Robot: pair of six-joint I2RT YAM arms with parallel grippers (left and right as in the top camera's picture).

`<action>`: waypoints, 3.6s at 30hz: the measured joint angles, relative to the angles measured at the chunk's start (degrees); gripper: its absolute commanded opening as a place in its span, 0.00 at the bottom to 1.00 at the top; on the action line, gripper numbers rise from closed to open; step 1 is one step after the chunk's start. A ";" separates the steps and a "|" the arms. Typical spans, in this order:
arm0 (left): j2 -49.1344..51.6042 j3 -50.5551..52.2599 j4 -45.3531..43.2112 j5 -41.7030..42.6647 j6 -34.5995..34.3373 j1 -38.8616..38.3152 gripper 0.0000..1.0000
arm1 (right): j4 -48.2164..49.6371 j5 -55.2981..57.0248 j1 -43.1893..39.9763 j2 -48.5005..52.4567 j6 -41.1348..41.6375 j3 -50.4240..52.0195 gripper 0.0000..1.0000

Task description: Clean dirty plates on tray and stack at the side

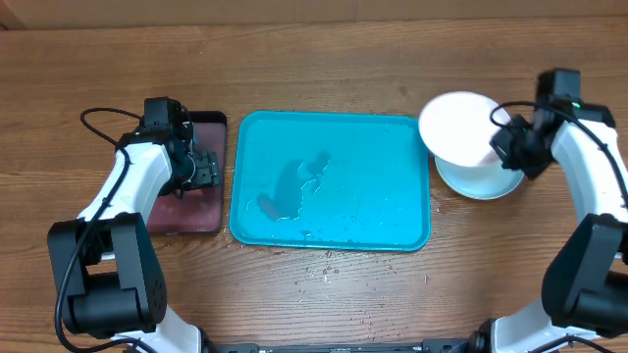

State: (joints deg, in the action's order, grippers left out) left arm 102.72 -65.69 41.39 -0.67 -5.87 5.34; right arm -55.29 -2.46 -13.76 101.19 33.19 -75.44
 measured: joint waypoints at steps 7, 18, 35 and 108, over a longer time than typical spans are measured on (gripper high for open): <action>0.00 0.00 -0.02 0.00 0.00 0.00 0.81 | -1.22 -0.72 -6.45 0.00 0.00 3.26 0.18; -0.15 -0.33 2.82 2.93 -0.70 0.85 1.00 | 0.37 -12.22 -6.73 -0.07 -7.96 3.45 0.90; -3.52 -9.38 24.44 9.51 -0.17 2.54 1.00 | -0.92 -9.70 19.67 -0.15 -25.49 0.48 1.00; -67.63 21.24 8.31 11.04 3.08 2.54 1.00 | 52.09 6.29 22.71 -76.04 -22.47 48.63 1.00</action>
State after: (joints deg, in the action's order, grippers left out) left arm 35.09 -44.45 49.69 10.37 -2.79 7.88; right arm -3.20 3.84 8.95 25.15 10.72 -26.81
